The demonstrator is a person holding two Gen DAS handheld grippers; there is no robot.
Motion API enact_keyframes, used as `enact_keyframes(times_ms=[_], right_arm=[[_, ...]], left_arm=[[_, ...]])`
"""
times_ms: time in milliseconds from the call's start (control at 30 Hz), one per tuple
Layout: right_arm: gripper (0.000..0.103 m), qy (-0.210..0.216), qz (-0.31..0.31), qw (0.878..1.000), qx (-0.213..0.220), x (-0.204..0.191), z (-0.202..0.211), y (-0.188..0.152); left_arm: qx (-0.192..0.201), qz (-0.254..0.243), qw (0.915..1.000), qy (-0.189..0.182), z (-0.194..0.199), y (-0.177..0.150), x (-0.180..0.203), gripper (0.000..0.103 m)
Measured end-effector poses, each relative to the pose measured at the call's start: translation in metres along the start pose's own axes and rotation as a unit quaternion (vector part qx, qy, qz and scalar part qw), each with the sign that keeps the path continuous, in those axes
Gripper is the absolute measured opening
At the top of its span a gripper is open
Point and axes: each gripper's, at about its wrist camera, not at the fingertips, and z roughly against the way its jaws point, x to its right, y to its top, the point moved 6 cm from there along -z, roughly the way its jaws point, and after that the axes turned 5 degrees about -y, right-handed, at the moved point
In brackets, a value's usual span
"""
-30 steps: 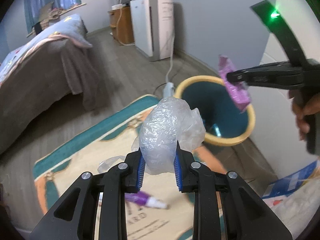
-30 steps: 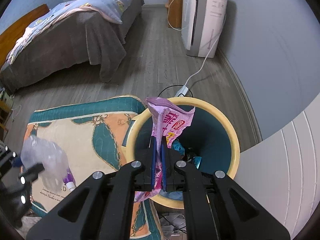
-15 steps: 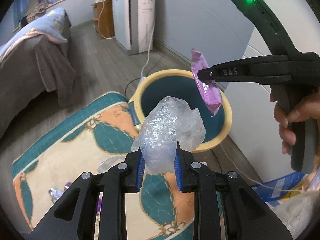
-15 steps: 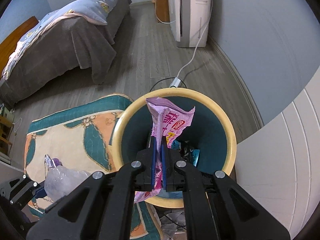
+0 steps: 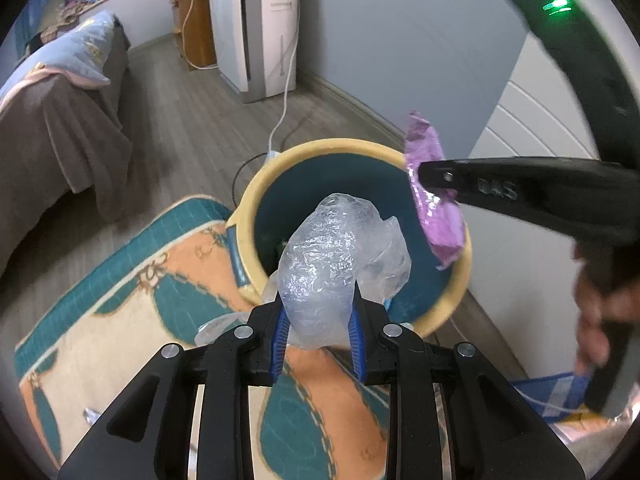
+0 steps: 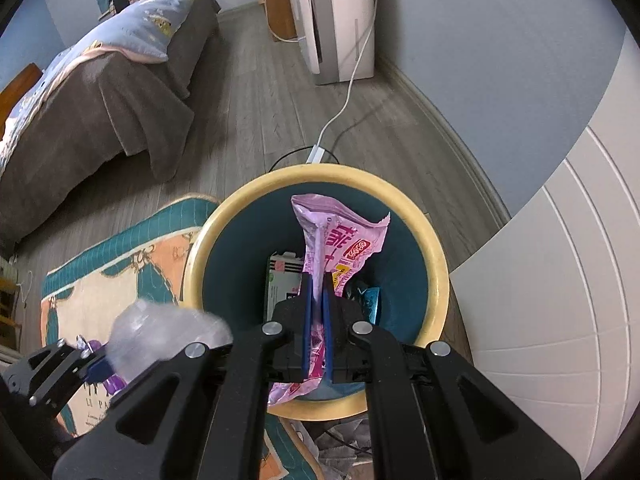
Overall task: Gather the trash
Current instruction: 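Open both tools over the wastebasket, dropping the wrapper and bag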
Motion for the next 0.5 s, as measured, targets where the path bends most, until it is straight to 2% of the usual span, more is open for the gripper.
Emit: enact_keyframes(times_ms=[100, 133, 200, 233, 267, 333, 367, 500], right_arm=[[0.005, 0.002, -0.009, 1.0, 0.009, 0.002, 0.002, 0.003], [0.007, 0.002, -0.012, 1.0, 0.011, 0.003, 0.002, 0.004], [0.024, -0.002, -0.018, 1.0, 0.017, 0.006, 0.003, 0.007], [0.043, -0.007, -0.023, 0.999, 0.021, 0.008, 0.004, 0.008], [0.051, -0.007, -0.026, 0.999, 0.023, 0.009, 0.004, 0.008], [0.051, -0.005, -0.028, 0.999, 0.024, 0.009, 0.005, 0.01], [0.054, -0.001, -0.028, 0.999, 0.022, 0.008, 0.004, 0.01], [0.067, 0.011, -0.021, 0.999, 0.021, 0.0, 0.005, 0.01]], left_arm=[[0.011, 0.008, 0.9999, 0.007, -0.007, 0.012, 0.0, 0.029], [0.024, 0.008, 0.9996, 0.013, -0.006, 0.017, 0.0, 0.033], [0.038, 0.006, 0.999, 0.024, -0.004, 0.023, 0.0, 0.043], [0.043, 0.005, 0.9986, 0.032, -0.004, 0.025, 0.0, 0.055], [0.045, 0.003, 0.9983, 0.038, -0.004, 0.025, 0.0, 0.063], [0.045, -0.001, 0.9982, 0.04, -0.005, 0.023, 0.0, 0.067], [0.044, -0.002, 0.9981, 0.042, -0.005, 0.022, -0.001, 0.073], [0.047, -0.007, 0.9976, 0.05, -0.001, 0.013, -0.004, 0.086]])
